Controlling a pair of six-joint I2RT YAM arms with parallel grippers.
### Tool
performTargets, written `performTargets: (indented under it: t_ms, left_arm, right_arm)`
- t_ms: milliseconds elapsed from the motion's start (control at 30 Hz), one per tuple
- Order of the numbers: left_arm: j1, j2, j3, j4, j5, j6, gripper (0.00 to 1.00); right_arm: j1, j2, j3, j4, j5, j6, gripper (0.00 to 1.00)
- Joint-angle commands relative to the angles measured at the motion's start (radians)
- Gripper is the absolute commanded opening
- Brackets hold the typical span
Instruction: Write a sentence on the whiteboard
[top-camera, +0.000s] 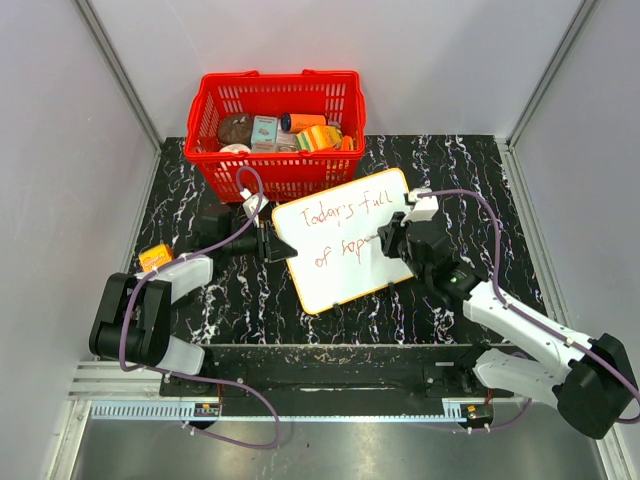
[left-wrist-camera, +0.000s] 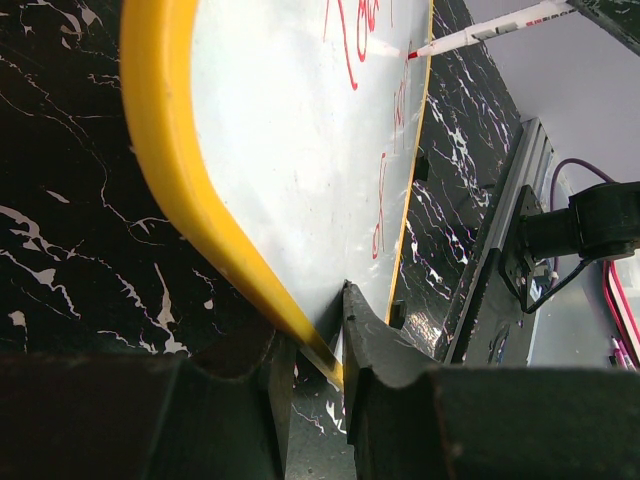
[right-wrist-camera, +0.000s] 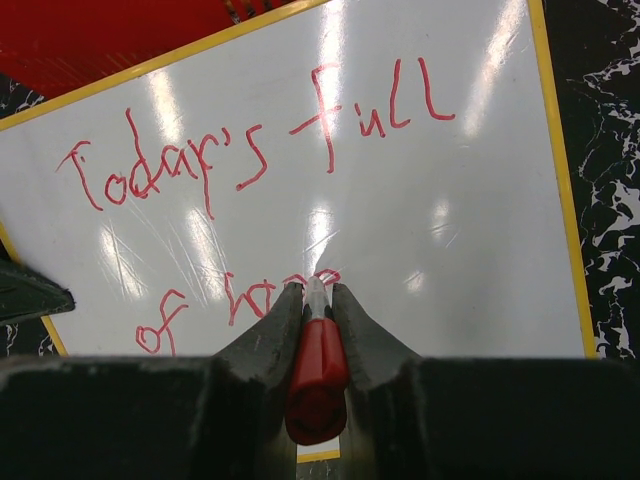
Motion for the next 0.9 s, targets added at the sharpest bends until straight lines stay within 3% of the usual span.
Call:
performTargets:
  t_ms: [0,867]
  left_arm:
    - [-0.029,0.027,-0.001,-0.034,-0.088,0.126,0.0]
    - [-0.029,0.027,-0.002,-0.034,-0.088,0.126,0.0]
  right_arm:
    - [-0.005,-0.025,-0.009,-0.019,-0.006,0.012,0.0]
    - [-0.005,-0.071,-0.023,-0.08,0.129,0.014,0.0]
